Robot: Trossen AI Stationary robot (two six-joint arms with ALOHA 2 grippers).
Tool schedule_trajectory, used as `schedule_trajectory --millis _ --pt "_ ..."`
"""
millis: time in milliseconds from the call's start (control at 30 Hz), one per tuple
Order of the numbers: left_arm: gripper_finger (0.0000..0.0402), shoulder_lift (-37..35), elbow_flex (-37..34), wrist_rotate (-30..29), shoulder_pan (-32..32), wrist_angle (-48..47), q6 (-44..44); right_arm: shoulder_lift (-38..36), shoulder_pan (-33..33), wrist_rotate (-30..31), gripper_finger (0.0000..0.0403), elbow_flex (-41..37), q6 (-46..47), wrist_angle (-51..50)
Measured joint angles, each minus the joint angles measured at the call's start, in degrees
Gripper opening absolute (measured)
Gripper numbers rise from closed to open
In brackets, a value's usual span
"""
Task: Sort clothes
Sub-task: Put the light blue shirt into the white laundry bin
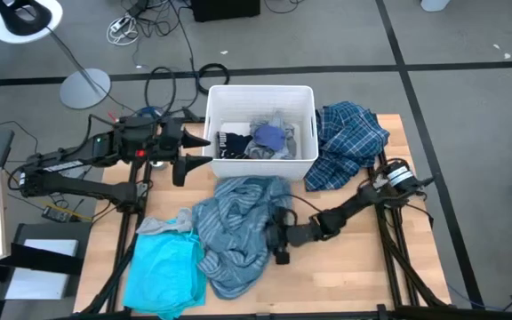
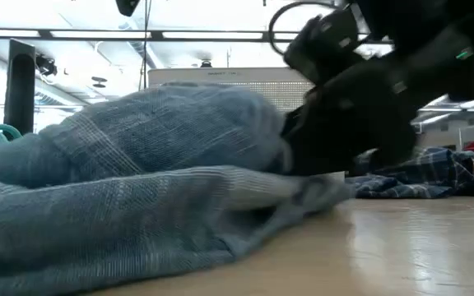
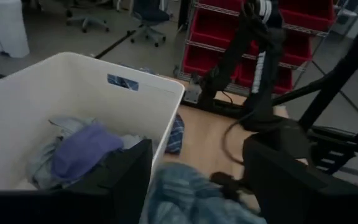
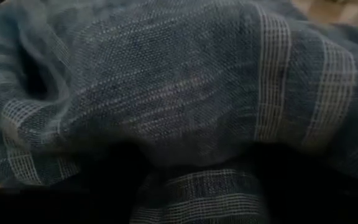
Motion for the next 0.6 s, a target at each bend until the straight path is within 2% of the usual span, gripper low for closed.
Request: schedule_trajectory --millis 100,167,233,367,400,500,600 --pt "0.0257 -0.8 -1.2 0.0 -1.1 -0.1 -1.7 2.3 -3.4 -2.3 0.0298 0.0 -2.1 4.6" --pt "0.0257 -1.2 -1.9 0.0 -1.9 -0.3 -2.4 3.4 -5.3 -3.3 0.0268 0.3 -2.8 6.4" --pt "0.0257 -1.6 -2.4 0.0 -2.4 -0.2 -2.7 4.2 -6.9 -3.8 0.0215 1.2 -3.2 6.6" --pt "0.0257 -2.1 -2.6 0.0 -2.7 -0.6 -3.1 4.2 -9.6 -5.6 0.0057 3.1 -3.5 6.5" --pt "0.0257 -2.2 -2.6 -0.1 -2.7 -0.9 -3.0 3.6 -10.3 -6.4 0.003 3.4 -4.1 6.4" --pt "0.0257 -2.7 -2.6 -3.1 -2.7 -3.3 -2.1 0.8 -11.8 -6.8 0.0022 4.8 -4.9 6.3" --pt "0.0257 -2.9 -2.6 -9.5 -2.8 -7.2 -2.1 -4.2 -13.2 -7.1 0.0017 5.6 -7.1 6.4"
